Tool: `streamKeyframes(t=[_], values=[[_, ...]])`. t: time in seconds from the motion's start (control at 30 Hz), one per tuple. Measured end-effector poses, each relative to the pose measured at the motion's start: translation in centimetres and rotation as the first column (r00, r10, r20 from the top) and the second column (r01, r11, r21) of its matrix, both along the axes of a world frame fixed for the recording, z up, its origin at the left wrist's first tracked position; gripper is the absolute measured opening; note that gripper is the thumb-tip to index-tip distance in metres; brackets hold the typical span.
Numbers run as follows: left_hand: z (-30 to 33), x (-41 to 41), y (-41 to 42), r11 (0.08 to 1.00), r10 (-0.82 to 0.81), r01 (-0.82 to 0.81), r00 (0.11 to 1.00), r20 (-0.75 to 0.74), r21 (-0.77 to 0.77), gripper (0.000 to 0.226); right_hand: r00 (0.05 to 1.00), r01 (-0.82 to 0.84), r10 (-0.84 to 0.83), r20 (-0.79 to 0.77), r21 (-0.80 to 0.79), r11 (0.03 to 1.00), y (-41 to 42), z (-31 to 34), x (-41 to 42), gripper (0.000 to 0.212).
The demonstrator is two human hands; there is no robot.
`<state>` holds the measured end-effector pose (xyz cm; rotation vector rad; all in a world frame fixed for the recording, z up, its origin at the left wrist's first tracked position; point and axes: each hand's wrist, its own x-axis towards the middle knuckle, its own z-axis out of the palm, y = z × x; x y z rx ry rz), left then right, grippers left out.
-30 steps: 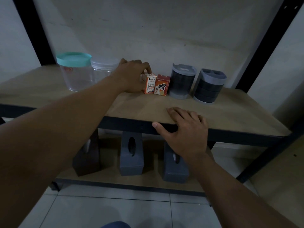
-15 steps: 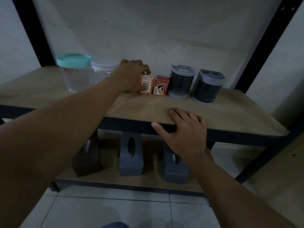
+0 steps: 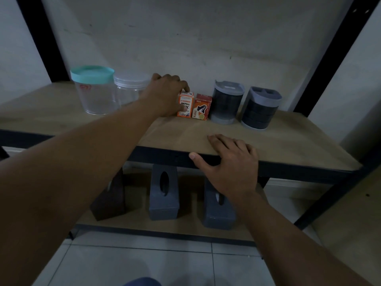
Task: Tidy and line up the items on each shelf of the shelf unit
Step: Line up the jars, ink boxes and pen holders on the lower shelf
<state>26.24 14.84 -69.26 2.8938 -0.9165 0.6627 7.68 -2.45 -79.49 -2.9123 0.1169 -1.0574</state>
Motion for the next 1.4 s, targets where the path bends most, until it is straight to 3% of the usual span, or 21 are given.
streamKeyframes(t=[0.13,0.3,0.4,0.6,0.83,1.0,1.2,1.4], values=[[0.1,0.0,-0.1,1.0,0.013,-0.013,1.0,-0.006,0.012,0.062,1.0,0.004,-0.004,-0.008,-0.004,1.0,0.0,0.0,0.0,0.08],[1.8,-0.3,1.1,0.997,-0.011,0.014,0.999,-0.045,0.071,0.091,1.0,0.003,-0.003,-0.003,0.001,1.0,-0.2,-0.1,0.2,0.08],[4.5,-0.5,2.0,0.964,-0.044,0.056,0.998,-0.05,0.261,0.1,1.0,0.0,0.0,0.029,0.001,1.0,-0.2,-0.3,0.2,0.077],[5.9,-0.5,2.2,0.828,0.119,-0.074,0.992,-0.044,0.556,0.089,1.0,0.014,-0.013,0.02,-0.027,1.0,-0.2,-0.2,0.1,0.081],[5.2,0.1,2.4,0.861,0.1,-0.08,0.995,-0.014,0.502,0.059,0.999,0.008,-0.007,0.041,-0.025,1.0,-0.2,-0.4,0.2,0.079],[5.0,0.3,2.6,0.875,0.138,-0.103,0.99,-0.04,0.472,0.06,0.998,-0.005,0.006,0.065,-0.021,1.0,-0.2,-0.4,0.2,0.077],[5.5,-0.3,3.0,0.879,0.124,-0.087,0.991,-0.048,0.468,0.076,0.997,-0.003,0.004,0.08,-0.022,1.0,-0.2,-0.4,0.2,0.075],[5.2,-0.3,3.2,0.896,0.037,-0.039,0.999,0.014,0.442,0.052,0.998,0.003,-0.002,0.059,-0.012,1.0,-0.2,-0.4,0.2,0.076]])
